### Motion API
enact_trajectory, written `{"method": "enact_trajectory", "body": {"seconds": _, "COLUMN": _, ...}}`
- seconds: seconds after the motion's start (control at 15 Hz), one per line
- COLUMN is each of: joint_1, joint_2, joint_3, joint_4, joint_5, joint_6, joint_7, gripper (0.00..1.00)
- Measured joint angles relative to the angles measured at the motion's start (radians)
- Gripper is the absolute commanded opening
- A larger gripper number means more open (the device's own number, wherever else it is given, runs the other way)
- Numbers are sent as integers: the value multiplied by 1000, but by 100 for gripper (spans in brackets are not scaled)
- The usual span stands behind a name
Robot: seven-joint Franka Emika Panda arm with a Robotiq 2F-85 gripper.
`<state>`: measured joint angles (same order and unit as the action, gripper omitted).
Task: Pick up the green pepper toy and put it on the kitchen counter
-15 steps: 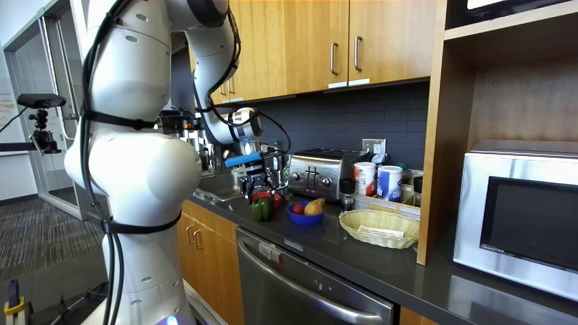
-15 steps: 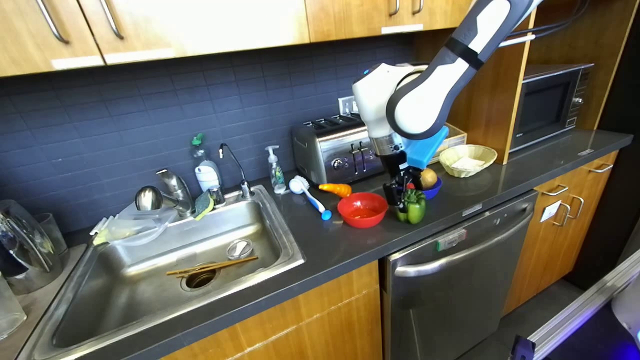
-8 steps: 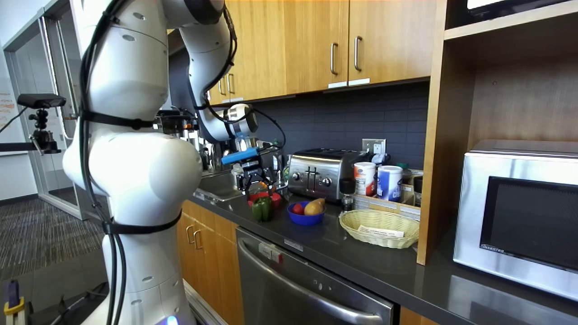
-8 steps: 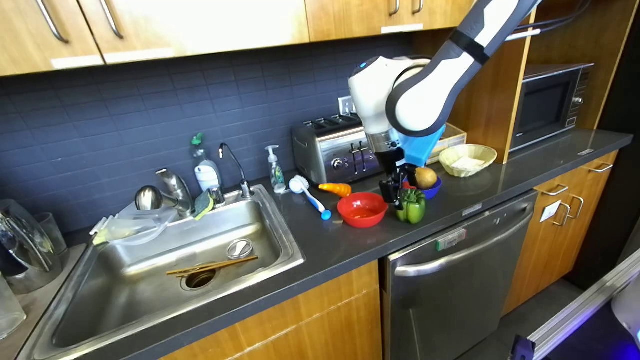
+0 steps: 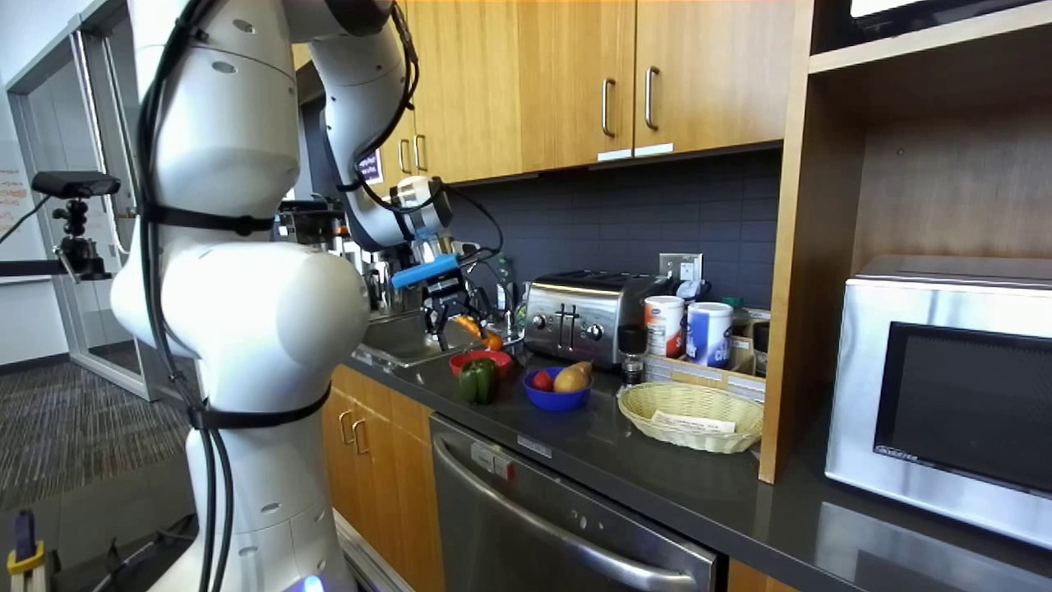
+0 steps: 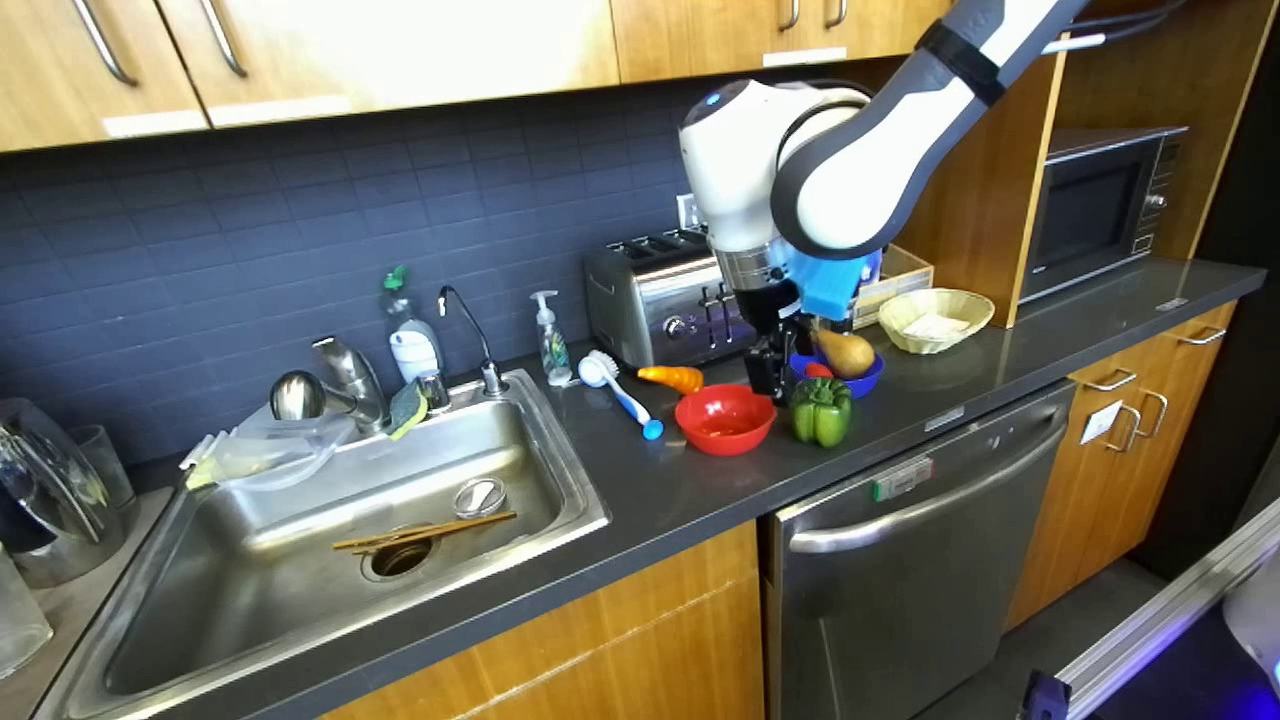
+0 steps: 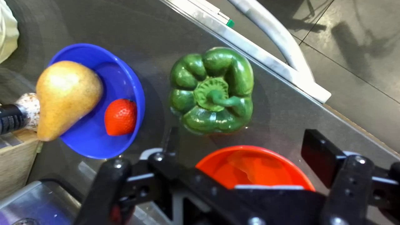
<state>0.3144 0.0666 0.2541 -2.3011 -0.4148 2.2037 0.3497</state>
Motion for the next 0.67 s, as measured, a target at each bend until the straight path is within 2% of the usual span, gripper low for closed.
{"method": "enact_trajectory", "body": {"seconds": 0.67, "joint_1": 21, "joint_2": 91, "joint_3": 12, "joint_4": 114, "joint_5": -52, "joint_6": -9, "joint_7": -19, "gripper": 100}}
